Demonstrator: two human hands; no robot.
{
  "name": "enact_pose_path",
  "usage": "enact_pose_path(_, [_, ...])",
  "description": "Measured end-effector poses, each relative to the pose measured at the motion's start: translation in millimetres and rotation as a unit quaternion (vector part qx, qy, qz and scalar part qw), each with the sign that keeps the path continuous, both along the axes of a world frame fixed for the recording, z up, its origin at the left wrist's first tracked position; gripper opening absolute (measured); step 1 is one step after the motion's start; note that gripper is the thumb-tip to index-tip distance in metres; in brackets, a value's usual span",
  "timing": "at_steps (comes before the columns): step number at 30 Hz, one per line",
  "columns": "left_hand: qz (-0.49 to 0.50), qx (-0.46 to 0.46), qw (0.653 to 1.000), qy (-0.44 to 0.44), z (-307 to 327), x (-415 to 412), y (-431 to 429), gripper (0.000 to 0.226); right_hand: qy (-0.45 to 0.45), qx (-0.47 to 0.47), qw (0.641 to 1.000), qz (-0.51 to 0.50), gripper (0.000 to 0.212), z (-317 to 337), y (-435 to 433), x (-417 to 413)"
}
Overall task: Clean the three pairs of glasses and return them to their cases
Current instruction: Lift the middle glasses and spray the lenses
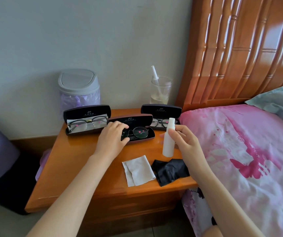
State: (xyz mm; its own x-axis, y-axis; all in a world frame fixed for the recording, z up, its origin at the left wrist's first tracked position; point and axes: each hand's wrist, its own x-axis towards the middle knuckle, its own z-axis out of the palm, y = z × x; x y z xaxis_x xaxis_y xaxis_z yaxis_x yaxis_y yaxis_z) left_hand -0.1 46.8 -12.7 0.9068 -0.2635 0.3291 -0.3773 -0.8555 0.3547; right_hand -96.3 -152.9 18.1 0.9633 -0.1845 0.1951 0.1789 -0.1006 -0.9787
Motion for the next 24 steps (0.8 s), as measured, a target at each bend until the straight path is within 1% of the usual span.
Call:
enact_pose_path(6, [0.006,0.040,0.999,0.008,-2.2,11.6,-10.3,0.043,0.012,-0.001,1.000,-0.012,0.018,-0.1,-3.0,0.1])
enact_pose_path(9, [0.015,0.059,0.998,0.019,-1.5,16.0,-14.1,0.039,0.020,-0.001,1.000,-0.011,0.018,-1.2,-3.7,-0.9])
enact_pose_path(13, [0.033,0.048,0.998,0.000,-1.5,17.8,-19.2,0.032,0.023,0.000,1.000,-0.010,0.018,-1.9,-4.2,-2.9])
enact_pose_path(19, [0.016,-0.015,0.998,-0.059,-0.6,9.1,-18.1,0.024,0.019,0.006,1.000,-0.016,0.020,1.5,-6.4,-4.9])
enact_pose_path(24, [-0.015,-0.071,0.984,-0.164,26.2,-15.7,-6.5,0.022,0.016,0.021,0.999,-0.020,0.020,8.3,-1.0,-2.0])
